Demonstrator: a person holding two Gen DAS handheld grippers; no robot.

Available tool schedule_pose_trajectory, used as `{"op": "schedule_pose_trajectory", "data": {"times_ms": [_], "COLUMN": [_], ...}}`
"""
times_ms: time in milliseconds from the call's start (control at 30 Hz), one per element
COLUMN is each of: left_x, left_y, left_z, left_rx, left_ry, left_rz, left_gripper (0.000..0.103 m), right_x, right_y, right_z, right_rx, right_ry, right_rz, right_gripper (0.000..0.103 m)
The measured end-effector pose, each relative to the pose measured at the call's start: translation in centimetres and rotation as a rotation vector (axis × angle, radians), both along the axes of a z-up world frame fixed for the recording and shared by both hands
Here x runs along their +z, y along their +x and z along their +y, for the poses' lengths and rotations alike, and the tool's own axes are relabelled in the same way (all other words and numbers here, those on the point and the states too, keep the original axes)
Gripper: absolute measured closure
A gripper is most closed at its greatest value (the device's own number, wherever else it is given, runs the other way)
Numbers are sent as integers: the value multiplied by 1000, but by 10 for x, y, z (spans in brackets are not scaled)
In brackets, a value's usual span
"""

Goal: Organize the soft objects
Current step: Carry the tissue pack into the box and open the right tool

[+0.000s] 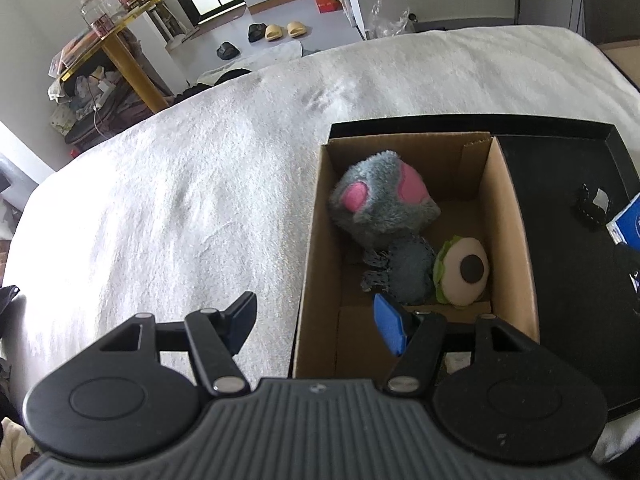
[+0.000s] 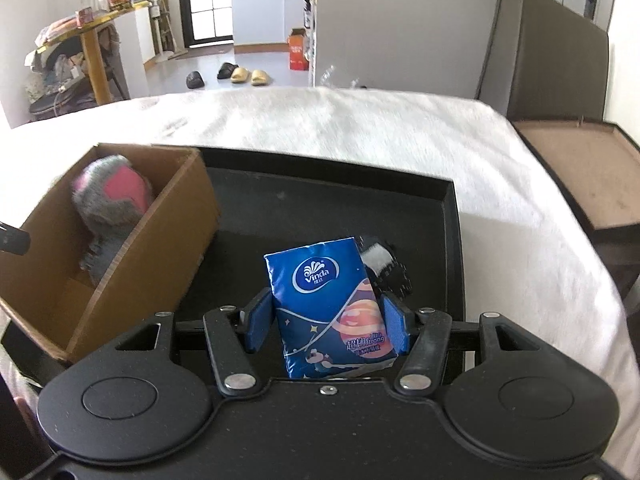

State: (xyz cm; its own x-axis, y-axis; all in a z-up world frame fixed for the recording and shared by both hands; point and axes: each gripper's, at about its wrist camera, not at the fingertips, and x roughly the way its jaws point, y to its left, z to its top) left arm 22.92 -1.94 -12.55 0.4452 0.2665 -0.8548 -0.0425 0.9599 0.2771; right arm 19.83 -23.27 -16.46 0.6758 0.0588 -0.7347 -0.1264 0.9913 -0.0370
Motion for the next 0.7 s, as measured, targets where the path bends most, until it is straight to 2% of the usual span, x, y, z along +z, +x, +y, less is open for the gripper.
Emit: {"op": "schedule_pose_trajectory", "data": {"times_ms": [300, 700], "left_x": [-1, -12], "left_y": [-9, -4], "left_z": [25, 45], "left_rx": [5, -11], "left_ry": [-84, -203], "left_rz": [-21, -5], "left_gripper": [40, 40], "right_x": [25, 45], "right_y": [4, 14], "right_z": [32, 83], "right_rx": [57, 129], "right_ry": [-14, -60], "right_rz": [-32, -63], "right_gripper": [47, 47]}}
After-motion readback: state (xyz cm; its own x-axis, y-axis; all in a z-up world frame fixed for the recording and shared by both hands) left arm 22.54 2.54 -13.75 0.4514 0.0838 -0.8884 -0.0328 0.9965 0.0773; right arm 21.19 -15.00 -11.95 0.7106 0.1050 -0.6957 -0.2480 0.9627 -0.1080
